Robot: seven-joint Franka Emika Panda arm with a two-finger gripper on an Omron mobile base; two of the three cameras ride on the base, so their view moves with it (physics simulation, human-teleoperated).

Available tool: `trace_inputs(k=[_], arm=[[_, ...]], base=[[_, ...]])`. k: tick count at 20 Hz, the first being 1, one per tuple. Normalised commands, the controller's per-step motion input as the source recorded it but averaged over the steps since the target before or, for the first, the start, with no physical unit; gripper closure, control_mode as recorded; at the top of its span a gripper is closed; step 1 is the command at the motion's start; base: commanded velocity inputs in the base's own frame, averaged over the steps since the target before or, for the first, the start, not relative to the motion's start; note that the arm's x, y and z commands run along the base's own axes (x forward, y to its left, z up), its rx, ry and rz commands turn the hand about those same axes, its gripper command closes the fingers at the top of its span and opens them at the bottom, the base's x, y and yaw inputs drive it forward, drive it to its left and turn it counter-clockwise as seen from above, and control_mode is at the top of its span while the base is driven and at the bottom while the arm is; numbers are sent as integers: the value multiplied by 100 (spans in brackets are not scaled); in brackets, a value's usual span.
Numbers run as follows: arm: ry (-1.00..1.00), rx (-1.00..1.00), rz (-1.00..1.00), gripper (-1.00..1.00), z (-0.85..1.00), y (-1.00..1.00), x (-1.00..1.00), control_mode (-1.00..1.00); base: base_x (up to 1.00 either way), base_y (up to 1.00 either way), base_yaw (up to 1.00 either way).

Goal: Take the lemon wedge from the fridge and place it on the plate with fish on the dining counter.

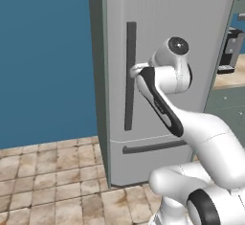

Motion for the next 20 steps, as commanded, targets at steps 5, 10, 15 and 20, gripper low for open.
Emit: trace_inputs(k=[5, 10, 15, 20], arm=[[0, 0, 1, -100, -13, -1, 74, -100], [3, 0, 1, -100, -15, -7, 65, -100], [9, 0, 1, -100, -35, 0, 63, -100], [6, 0, 0, -100, -35, 0, 64, -100]], base=[[0, 0, 0], [0, 0, 0], [0, 0, 0], [0, 0, 0]])
